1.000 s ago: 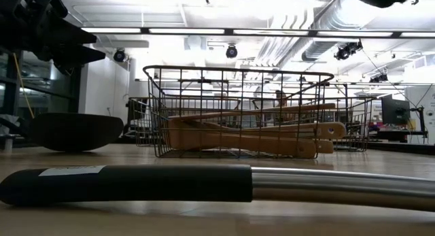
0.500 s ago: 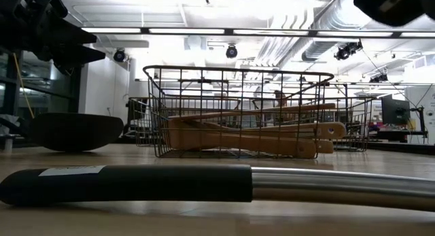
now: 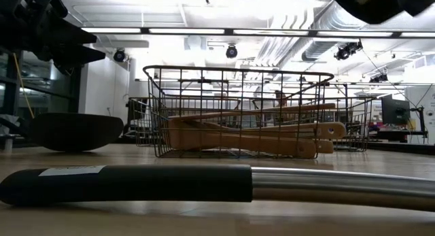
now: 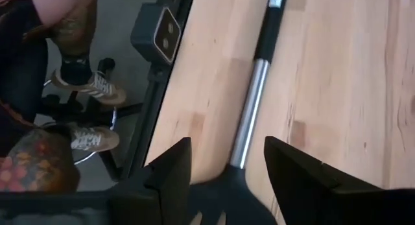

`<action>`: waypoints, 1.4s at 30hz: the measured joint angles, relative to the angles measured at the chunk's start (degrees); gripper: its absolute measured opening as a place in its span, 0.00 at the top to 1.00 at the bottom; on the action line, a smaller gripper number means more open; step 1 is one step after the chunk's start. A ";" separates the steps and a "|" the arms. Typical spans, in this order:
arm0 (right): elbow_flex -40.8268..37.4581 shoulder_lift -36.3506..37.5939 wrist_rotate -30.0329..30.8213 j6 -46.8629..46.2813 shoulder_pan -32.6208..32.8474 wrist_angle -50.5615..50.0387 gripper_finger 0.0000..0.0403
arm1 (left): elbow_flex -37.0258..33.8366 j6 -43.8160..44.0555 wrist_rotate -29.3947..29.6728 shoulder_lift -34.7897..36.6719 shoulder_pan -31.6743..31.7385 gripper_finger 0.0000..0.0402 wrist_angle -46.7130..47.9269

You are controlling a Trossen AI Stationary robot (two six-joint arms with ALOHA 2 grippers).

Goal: Pick & Place Kitchen Items
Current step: Put the black slotted spatula into the top left wire basket

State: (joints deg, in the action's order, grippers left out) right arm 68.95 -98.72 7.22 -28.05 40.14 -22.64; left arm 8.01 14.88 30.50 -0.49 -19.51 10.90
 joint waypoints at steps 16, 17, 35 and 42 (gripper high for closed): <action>5.71 -9.20 -4.22 -4.60 -2.40 -1.08 0.48 | 0.00 0.00 0.00 0.00 0.00 0.39 -0.02; 5.74 -9.69 -4.18 -4.11 -2.40 -1.04 0.48 | 0.00 0.00 0.00 0.00 -0.02 0.39 0.00; 5.76 -15.60 1.35 -3.79 -2.27 -0.66 0.48 | 0.00 0.02 0.00 0.00 0.00 0.39 0.03; 5.78 -17.62 1.96 -3.46 -1.73 0.18 0.48 | 0.00 0.00 0.00 -0.01 -0.01 0.39 0.00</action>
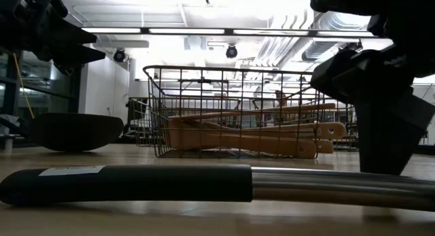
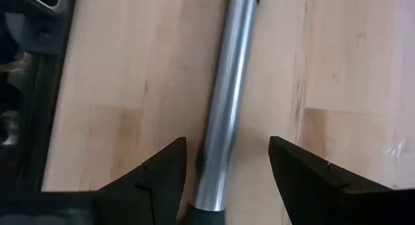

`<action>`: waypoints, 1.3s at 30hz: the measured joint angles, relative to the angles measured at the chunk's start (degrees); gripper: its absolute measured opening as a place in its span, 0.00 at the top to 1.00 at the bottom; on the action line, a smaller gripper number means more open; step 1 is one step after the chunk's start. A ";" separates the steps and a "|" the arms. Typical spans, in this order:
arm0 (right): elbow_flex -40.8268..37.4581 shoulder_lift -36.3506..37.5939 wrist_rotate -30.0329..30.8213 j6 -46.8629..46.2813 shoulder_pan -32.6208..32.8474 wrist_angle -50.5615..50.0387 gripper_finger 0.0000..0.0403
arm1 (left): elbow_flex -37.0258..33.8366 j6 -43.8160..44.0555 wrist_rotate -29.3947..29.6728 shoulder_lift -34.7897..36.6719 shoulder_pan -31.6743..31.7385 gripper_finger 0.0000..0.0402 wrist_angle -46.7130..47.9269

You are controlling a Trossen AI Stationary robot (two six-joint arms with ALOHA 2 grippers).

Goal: Pick & Place Kitchen Items
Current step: Put the black slotted spatula into the top left wire basket

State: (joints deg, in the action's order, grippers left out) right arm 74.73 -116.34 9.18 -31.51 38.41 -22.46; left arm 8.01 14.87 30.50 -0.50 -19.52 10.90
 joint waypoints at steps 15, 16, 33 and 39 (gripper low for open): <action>0.12 -1.78 3.90 -0.45 0.26 0.68 0.56 | 0.00 0.00 0.00 0.01 0.01 0.39 0.00; 0.12 -1.79 4.03 -0.44 0.26 0.66 0.59 | 0.00 0.01 0.00 0.01 0.00 0.39 0.00; 0.12 -1.87 5.16 -4.61 0.11 -0.60 0.84 | 0.00 0.00 0.00 0.01 0.00 0.39 0.00; -0.05 -0.67 6.80 -5.01 0.11 -1.77 0.84 | 0.00 0.00 0.00 0.01 0.01 0.39 0.00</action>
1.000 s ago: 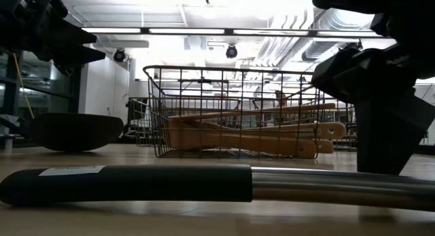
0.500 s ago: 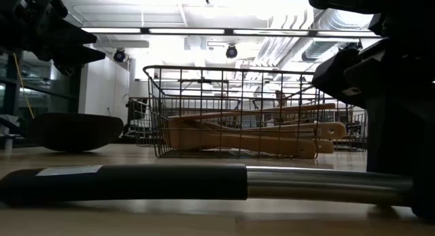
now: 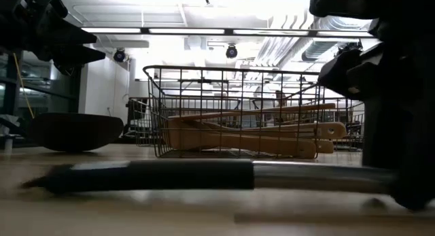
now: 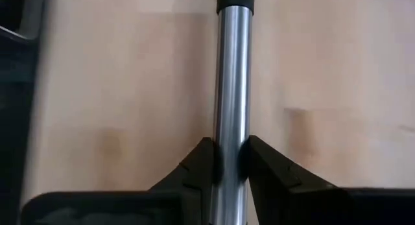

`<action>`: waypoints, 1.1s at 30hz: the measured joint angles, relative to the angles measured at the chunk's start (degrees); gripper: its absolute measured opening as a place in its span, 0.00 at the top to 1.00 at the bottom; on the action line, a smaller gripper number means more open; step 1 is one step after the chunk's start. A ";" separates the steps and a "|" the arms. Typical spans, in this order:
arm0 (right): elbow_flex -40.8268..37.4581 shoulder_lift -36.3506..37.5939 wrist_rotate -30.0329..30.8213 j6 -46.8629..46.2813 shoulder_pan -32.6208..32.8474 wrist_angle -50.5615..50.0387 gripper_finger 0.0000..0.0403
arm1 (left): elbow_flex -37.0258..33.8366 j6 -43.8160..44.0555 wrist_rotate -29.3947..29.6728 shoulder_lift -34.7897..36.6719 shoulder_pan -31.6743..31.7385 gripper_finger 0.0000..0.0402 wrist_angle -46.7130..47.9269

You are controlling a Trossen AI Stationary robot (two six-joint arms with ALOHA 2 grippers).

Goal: Pick & Place Kitchen Items
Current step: Put the black slotted spatula into the top left wire basket

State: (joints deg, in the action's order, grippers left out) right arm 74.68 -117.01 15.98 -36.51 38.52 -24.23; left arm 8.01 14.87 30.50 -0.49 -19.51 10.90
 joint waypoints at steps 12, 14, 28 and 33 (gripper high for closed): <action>-0.11 4.79 4.93 -2.58 -0.02 -9.26 0.84 | 0.00 0.00 0.00 0.00 0.00 0.39 0.02; -0.05 5.43 5.37 -2.63 0.02 -9.50 0.84 | 0.00 0.00 0.00 0.00 0.00 0.39 0.00; 0.00 7.80 11.70 -2.75 0.58 -10.86 0.84 | 0.00 0.01 0.00 0.00 0.00 0.39 -0.02; 0.01 8.09 12.62 -2.92 0.87 -10.70 0.84 | 0.00 0.01 0.00 0.00 -0.01 0.39 0.00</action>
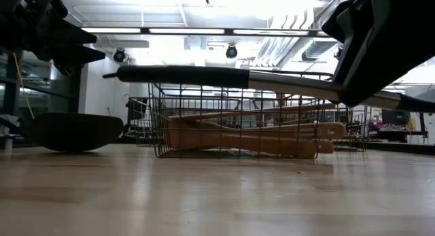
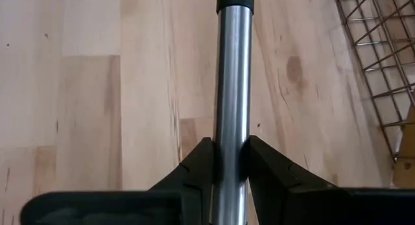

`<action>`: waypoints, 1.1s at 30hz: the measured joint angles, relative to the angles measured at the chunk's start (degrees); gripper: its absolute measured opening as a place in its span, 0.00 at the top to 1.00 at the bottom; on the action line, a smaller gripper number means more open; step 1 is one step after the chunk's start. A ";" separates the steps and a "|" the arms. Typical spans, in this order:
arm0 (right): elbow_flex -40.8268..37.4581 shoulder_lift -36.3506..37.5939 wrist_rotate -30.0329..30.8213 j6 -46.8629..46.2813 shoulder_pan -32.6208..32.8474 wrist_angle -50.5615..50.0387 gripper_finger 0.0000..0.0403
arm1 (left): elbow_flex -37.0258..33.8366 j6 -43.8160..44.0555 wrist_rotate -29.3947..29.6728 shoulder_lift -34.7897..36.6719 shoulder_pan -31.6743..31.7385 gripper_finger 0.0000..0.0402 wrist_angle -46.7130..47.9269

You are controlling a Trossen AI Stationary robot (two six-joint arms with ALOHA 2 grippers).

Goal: Pick & Place Kitchen Items
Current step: Put the black slotted spatula into the top left wire basket

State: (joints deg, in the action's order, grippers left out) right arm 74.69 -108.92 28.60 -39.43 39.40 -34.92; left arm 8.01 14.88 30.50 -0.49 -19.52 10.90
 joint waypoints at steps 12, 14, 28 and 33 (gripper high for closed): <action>-0.76 1.59 1.18 0.53 0.00 1.30 0.84 | 0.00 0.00 0.00 0.00 0.00 0.39 0.00; -0.76 1.78 1.30 1.12 0.00 1.21 0.84 | 0.00 0.00 0.00 0.00 0.01 0.39 -0.01; -2.68 2.86 1.45 1.72 -0.05 2.76 0.84 | 0.00 0.01 0.00 0.00 -0.01 0.39 0.00; -8.29 5.76 1.63 1.78 -0.55 8.39 0.84 | 0.00 -0.01 0.00 -0.01 0.01 0.39 -0.02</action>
State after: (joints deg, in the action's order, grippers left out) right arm 66.40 -103.17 30.23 -37.65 38.84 -26.54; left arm 8.01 14.87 30.50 -0.50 -19.51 10.88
